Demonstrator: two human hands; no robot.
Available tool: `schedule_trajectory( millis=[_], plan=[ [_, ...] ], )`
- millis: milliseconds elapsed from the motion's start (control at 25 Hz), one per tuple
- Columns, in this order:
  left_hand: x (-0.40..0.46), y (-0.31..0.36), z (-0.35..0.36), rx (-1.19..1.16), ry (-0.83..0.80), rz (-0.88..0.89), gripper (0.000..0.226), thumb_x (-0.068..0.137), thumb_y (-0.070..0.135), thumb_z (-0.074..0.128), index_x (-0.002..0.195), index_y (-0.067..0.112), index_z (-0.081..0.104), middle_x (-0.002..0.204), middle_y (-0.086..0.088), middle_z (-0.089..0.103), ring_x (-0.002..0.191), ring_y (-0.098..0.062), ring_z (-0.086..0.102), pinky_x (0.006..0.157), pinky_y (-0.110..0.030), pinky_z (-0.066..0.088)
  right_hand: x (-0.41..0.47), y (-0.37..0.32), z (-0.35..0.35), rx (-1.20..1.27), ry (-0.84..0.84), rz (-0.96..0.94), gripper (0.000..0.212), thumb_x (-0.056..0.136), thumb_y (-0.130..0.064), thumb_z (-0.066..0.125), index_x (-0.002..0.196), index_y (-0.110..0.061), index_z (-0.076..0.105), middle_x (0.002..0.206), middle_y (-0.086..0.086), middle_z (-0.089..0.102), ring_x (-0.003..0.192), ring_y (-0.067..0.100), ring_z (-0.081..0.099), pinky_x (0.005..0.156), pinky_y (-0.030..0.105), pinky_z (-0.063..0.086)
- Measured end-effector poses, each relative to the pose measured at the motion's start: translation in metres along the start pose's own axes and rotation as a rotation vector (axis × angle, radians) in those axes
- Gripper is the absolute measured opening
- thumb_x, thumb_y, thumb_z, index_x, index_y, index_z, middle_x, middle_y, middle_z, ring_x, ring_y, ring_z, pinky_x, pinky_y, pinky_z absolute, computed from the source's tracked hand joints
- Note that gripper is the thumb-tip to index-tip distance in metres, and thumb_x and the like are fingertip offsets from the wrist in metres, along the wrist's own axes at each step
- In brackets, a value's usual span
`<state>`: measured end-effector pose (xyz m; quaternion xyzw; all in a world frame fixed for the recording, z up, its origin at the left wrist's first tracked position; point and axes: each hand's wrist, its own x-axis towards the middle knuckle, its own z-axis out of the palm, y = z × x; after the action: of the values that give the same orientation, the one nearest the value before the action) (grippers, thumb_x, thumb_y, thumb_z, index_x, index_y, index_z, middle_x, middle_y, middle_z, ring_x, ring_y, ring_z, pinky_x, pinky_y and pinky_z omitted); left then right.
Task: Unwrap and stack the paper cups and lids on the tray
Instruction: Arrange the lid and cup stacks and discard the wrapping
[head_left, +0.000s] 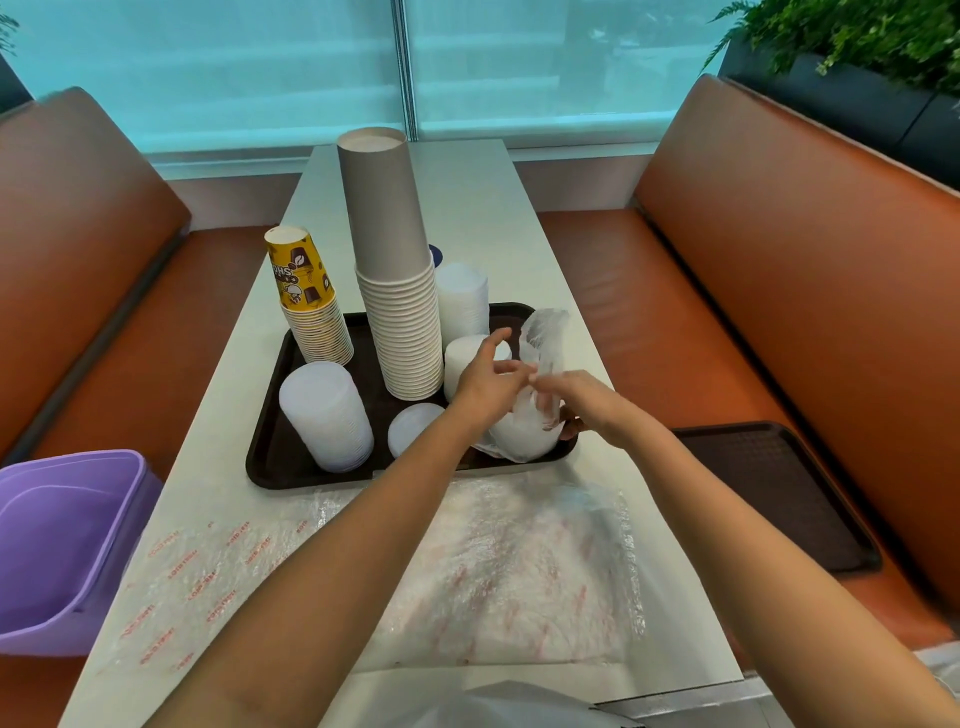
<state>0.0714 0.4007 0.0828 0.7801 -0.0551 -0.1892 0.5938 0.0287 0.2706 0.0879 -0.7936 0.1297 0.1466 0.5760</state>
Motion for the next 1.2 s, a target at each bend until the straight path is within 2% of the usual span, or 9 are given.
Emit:
schedule_trajectory(
  millis=[80, 200, 360, 480, 560, 680, 800, 960, 1200],
  plan=[
    [-0.001, 0.001, 0.000, 0.024, -0.002, -0.013, 0.048, 0.088, 0.007, 0.061, 0.132, 0.021, 0.046, 0.085, 0.002, 0.064, 0.072, -0.008, 0.061, 0.059, -0.017, 0.045, 0.005, -0.001, -0.001, -0.007, 0.128, -0.035, 0.032, 0.094, -0.030, 0.053, 0.068, -0.012, 0.056, 0.061, 0.000, 0.053, 0.057, 0.015, 0.051, 0.053, 0.025, 0.039],
    [-0.006, -0.002, -0.006, 0.129, 0.153, 0.041, 0.035, 0.083, -0.001, 0.055, 0.113, 0.016, 0.058, 0.068, 0.002, 0.060, 0.060, -0.008, 0.059, 0.061, -0.023, 0.049, 0.011, -0.002, -0.006, 0.336, 0.423, -0.009, 0.025, 0.091, -0.011, 0.051, 0.066, -0.010, 0.051, 0.061, 0.004, 0.047, 0.054, 0.018, 0.048, 0.050, 0.026, 0.042],
    [-0.010, -0.005, -0.036, 0.134, 0.362, -0.008, 0.030, 0.081, 0.002, 0.056, 0.110, 0.010, 0.060, 0.075, -0.001, 0.059, 0.069, -0.016, 0.060, 0.075, -0.029, 0.052, 0.015, 0.005, -0.024, 0.784, 0.519, -0.019, 0.016, 0.087, 0.000, 0.043, 0.077, -0.007, 0.053, 0.066, 0.006, 0.048, 0.058, 0.019, 0.051, 0.053, 0.028, 0.051],
    [-0.023, 0.014, -0.035, 0.290, 0.487, 0.343, 0.026, 0.079, 0.003, 0.060, 0.103, 0.012, 0.062, 0.089, -0.003, 0.055, 0.079, -0.014, 0.053, 0.071, -0.018, 0.045, 0.017, 0.006, -0.017, 0.694, 0.455, -0.104, 0.020, 0.084, 0.012, 0.045, 0.093, -0.006, 0.048, 0.080, 0.010, 0.051, 0.064, 0.019, 0.056, 0.053, 0.026, 0.053],
    [-0.028, 0.033, -0.019, 0.259, 0.359, 0.541, 0.020, 0.079, -0.001, 0.056, 0.088, 0.016, 0.064, 0.087, -0.002, 0.060, 0.076, -0.014, 0.057, 0.067, -0.017, 0.046, 0.016, 0.003, -0.009, 0.598, 0.437, -0.093, 0.031, 0.082, 0.014, 0.041, 0.102, -0.011, 0.043, 0.086, 0.010, 0.049, 0.062, 0.017, 0.052, 0.053, 0.028, 0.049],
    [-0.013, 0.034, 0.002, 0.329, 0.112, 0.339, 0.026, 0.085, -0.001, 0.045, 0.080, 0.014, 0.066, 0.083, -0.005, 0.067, 0.079, -0.021, 0.062, 0.065, -0.022, 0.044, 0.016, 0.000, 0.001, 0.516, 0.413, -0.073, 0.028, 0.085, 0.006, 0.040, 0.102, -0.017, 0.043, 0.086, 0.007, 0.049, 0.064, 0.017, 0.047, 0.051, 0.025, 0.039],
    [0.009, 0.013, 0.010, 0.617, -0.080, 0.197, 0.024, 0.094, 0.009, 0.046, 0.107, 0.011, 0.066, 0.110, -0.006, 0.065, 0.103, -0.020, 0.059, 0.081, -0.019, 0.040, 0.016, 0.004, 0.009, 0.304, 0.446, -0.074, 0.014, 0.088, -0.008, 0.050, 0.079, -0.019, 0.048, 0.073, 0.000, 0.051, 0.062, 0.014, 0.047, 0.051, 0.024, 0.036],
    [0.024, -0.011, 0.020, 1.059, -0.222, 0.173, 0.042, 0.095, 0.028, 0.045, 0.136, 0.017, 0.043, 0.133, -0.004, 0.052, 0.120, -0.024, 0.050, 0.102, -0.036, 0.039, 0.018, 0.012, 0.007, 0.285, 0.420, -0.156, 0.036, 0.087, -0.005, 0.048, 0.053, -0.015, 0.044, 0.047, -0.008, 0.042, 0.048, 0.007, 0.035, 0.051, 0.023, 0.028],
    [0.030, -0.027, 0.011, 1.134, -0.229, 0.034, 0.041, 0.099, 0.024, 0.040, 0.138, 0.009, 0.040, 0.140, -0.010, 0.044, 0.129, -0.025, 0.040, 0.108, -0.033, 0.031, 0.021, 0.038, 0.006, 0.145, 0.470, -0.168, 0.021, 0.089, -0.005, 0.049, 0.088, -0.017, 0.067, 0.084, -0.007, 0.066, 0.081, 0.010, 0.058, 0.069, 0.020, 0.043]
  ],
)
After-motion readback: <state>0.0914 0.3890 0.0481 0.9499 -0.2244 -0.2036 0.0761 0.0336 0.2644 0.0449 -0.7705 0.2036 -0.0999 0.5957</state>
